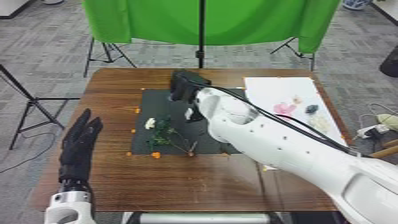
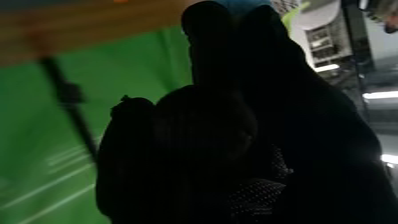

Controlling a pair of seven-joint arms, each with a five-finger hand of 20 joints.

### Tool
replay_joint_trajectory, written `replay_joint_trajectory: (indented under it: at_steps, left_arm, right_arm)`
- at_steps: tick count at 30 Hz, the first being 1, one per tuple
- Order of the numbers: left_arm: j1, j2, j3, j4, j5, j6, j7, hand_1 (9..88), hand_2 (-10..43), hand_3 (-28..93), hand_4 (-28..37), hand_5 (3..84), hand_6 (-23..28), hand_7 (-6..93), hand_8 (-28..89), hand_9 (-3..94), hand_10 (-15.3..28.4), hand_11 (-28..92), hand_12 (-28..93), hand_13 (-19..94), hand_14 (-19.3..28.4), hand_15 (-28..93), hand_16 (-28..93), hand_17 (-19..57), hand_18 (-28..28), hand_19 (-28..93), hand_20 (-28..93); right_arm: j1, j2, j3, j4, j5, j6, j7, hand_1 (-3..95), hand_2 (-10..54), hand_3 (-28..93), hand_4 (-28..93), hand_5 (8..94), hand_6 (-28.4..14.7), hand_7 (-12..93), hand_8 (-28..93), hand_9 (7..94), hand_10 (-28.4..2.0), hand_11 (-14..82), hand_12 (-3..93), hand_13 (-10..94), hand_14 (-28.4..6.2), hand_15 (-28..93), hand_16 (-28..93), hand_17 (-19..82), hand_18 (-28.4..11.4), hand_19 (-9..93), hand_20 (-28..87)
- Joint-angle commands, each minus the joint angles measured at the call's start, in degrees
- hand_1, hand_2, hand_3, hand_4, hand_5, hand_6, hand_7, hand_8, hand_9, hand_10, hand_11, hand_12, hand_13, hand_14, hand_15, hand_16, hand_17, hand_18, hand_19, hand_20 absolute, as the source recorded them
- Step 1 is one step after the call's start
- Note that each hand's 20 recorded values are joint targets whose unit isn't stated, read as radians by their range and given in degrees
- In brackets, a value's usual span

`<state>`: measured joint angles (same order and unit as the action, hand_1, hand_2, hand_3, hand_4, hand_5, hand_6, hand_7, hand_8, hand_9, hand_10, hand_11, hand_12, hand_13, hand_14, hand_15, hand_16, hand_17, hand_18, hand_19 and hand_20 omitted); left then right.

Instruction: Arrange flowers

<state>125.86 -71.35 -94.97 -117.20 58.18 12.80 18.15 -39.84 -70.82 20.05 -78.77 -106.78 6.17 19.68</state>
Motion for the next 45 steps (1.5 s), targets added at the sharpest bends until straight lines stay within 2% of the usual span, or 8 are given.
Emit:
replay_joint_trajectory:
  at_steps: [1,19,24,27,31,35,40,45]
  left_arm:
    - [1.6,-0.19,-0.7,-0.17,0.67,0.56,0.79,32.8,-9.3,66,-17.8,29.1,4.2,6.7,-5,33.5,10.6,8,13,27,12.5,7,4,2.1,9.9,1,16]
    - [-0.1,0.23,-0.18,0.7,0.41,-1.59,0.17,30.9,-9.5,66,-17.3,30.3,4.3,6.6,-5,33.4,10.6,9,13,27,13.0,7,5,1.6,9.9,1,16]
    - [1.0,-0.01,-0.94,0.87,-0.14,-3.34,1.38,29.8,-9.3,66,-17.6,30.5,4.3,6.5,-5,33.4,10.6,9,13,27,13.0,7,5,1.5,9.9,1,16]
    - [0.8,-0.05,-0.95,0.9,0.02,-3.91,1.14,29.5,-9.4,66,-17.9,30.5,4.3,6.4,-5,33.4,10.6,8,13,27,13.0,7,5,1.5,9.9,1,16]
    - [0.1,0.16,-0.7,1.03,0.25,-3.55,0.31,29.4,-9.5,66,-18.1,30.5,4.3,6.3,-5,33.3,10.5,8,13,27,13.1,7,5,1.5,9.9,1,16]
    - [-0.5,-0.09,-0.37,1.19,0.42,-3.6,-0.16,29.3,-9.5,66,-18.1,30.5,4.2,6.3,-5,33.3,10.5,8,13,27,13.2,7,5,1.4,10.0,1,16]
    - [0.0,-0.67,-0.56,1.26,0.44,-3.92,-0.5,29.2,-9.5,67,-18.3,30.6,4.2,6.3,-5,33.3,10.5,8,14,27,13.2,7,5,1.3,10.1,1,16]
    - [1.1,-1.18,-1.03,0.83,0.36,-3.27,-0.56,29.1,-9.5,66,-18.3,30.7,4.1,6.3,-5,33.4,10.5,8,14,27,13.3,7,5,1.3,10.2,1,16]
  right_arm:
    - [3.2,-4.6,-2.2,3.2,-1.7,0.1,-0.9,64.0,-9.5,52,-16,80.1,0.3,19,9,90.5,-8.6,6.5,38.1,92,-1.9,58,36,67,-9.5,93,56]
    - [2.3,-7.7,-4.3,8.1,-3.6,-5.5,1.1,61.2,-9.5,52,-16,74.2,0.7,15,6,86.3,-9.9,5.2,35.0,91,-2.0,58,35,67,-9.6,93,56]
    - [1.8,-7.7,-3.8,7.9,-3.9,-8.0,1.3,56.1,-9.5,57,-17,68.7,1.6,15,1,82.9,-11.7,9.5,28.7,91,-2.2,57,35,66,-9.7,93,55]
    - [1.5,-7.3,-3.6,7.6,-4.1,-8.6,1.2,53.3,-9.5,61,-19,66.3,2.5,15,-9,80.8,-12.7,11.8,24.3,91,-2.2,56,35,66,-9.7,93,54]
    - [1.5,-6.2,-3.2,6.3,-4.2,-9.5,1.5,50.3,-9.5,64,-19,64.0,2.5,15,-10,79.0,-13.5,13.9,20.3,91,-2.3,56,35,66,-9.7,93,53]
    - [0.3,-1.2,0.3,-0.8,-6.0,-8.5,3.3,48.8,-9.5,64,-20,60.1,2.6,14,-10,77.1,-14.3,14.2,17.4,91,-2.4,55,35,66,-9.7,93,52]
    - [-7.4,13.9,11.8,-19.5,-9.2,-4.3,7.7,46.0,-9.5,64,-20,58.0,2.2,14,-10,74.3,-14.3,13.4,17.5,90,-2.8,53,35,64,-10.3,93,51]
    - [-22.9,26.4,32.0,-32.0,-9.0,-9.3,12.0,44.0,-9.5,64,-19,56.7,0.7,11,-9,70.7,-14.6,12.7,18.6,87,-4.6,54,35,60,-12.1,93,51]
